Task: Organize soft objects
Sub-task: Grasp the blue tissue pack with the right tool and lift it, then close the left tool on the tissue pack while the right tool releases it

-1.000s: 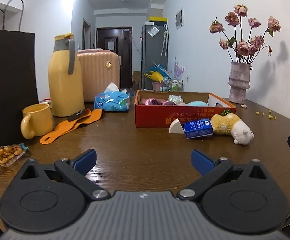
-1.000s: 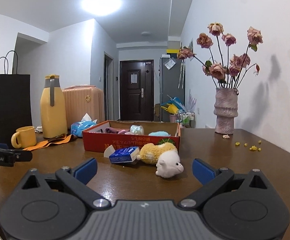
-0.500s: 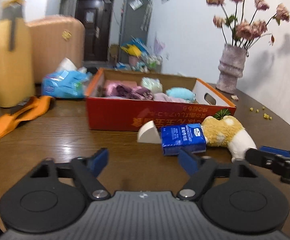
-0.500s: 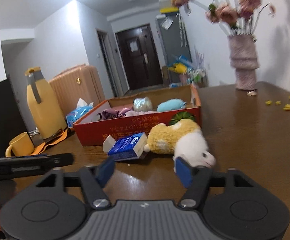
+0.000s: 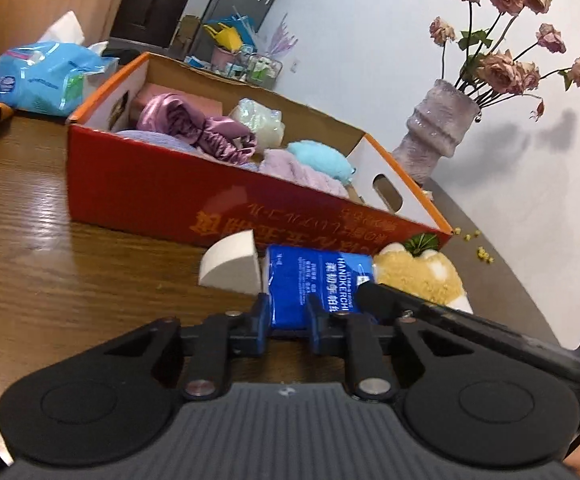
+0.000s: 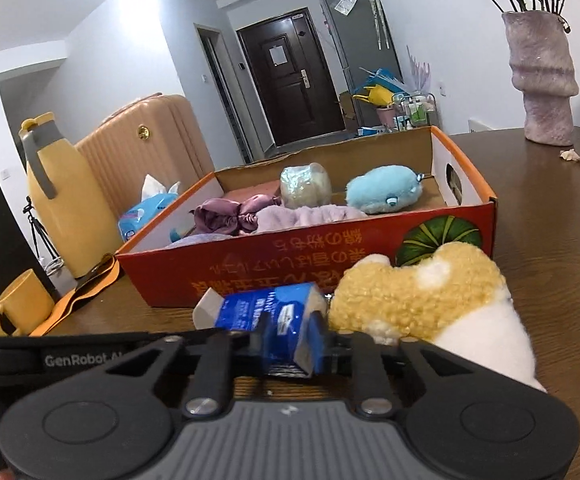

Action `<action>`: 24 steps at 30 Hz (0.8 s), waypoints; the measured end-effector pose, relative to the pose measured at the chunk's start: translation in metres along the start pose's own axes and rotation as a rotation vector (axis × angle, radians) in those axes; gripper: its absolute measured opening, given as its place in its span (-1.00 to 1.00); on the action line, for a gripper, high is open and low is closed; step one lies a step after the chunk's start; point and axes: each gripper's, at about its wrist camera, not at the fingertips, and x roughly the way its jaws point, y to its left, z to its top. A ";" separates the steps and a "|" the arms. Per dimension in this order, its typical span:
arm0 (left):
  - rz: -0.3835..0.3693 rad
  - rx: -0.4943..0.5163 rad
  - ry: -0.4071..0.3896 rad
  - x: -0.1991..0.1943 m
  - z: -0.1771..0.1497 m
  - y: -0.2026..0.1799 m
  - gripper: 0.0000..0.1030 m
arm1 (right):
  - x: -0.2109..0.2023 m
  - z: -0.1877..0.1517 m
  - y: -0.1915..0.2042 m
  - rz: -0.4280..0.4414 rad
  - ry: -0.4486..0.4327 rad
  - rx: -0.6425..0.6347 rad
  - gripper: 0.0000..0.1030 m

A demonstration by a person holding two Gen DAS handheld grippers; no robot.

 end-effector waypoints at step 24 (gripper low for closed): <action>0.062 0.058 0.037 -0.142 -0.122 -0.048 -0.42 | -0.156 -0.104 0.022 0.062 0.053 0.061 -0.65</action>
